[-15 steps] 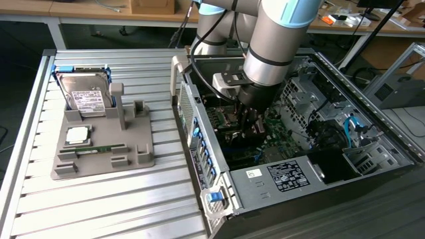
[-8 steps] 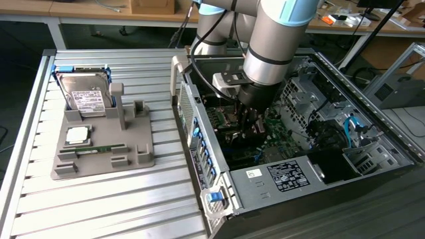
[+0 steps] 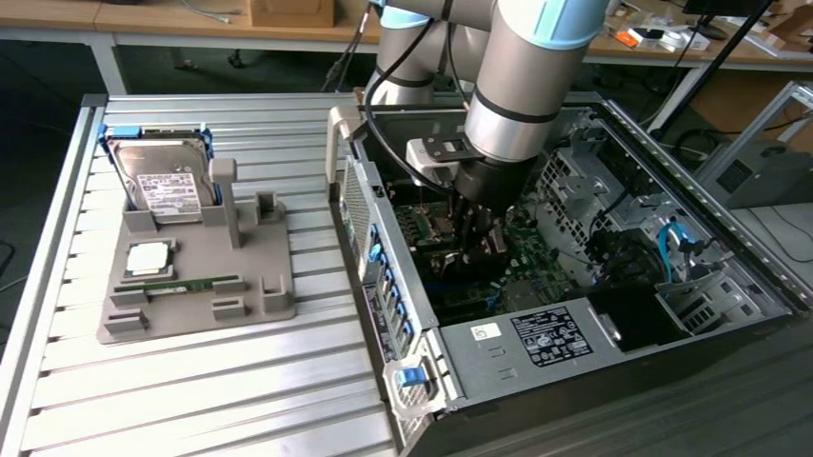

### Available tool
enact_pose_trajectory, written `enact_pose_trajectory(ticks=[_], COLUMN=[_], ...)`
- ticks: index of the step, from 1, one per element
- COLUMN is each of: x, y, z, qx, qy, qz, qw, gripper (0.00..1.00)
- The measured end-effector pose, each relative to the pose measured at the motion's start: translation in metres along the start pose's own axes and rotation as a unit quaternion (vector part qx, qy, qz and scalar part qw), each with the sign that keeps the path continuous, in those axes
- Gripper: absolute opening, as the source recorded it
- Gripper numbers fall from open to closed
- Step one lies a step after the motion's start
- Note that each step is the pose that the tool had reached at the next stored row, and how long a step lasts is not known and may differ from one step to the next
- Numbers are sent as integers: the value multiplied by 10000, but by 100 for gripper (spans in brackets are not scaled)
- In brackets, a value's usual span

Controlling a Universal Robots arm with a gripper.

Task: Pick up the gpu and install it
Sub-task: 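Insert the gpu into the slot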

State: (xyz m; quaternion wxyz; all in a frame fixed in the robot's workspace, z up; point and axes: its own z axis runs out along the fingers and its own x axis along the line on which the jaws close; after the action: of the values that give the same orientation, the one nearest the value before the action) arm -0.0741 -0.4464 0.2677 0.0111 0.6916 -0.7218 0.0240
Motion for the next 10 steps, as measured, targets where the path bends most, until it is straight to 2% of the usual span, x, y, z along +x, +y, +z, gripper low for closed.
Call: enact_pose_trajectory(ticks=[10], x=[-46], y=[1], z=[-2], qx=[0], qy=[0], qz=[-1], qw=[10000], gripper=[27])
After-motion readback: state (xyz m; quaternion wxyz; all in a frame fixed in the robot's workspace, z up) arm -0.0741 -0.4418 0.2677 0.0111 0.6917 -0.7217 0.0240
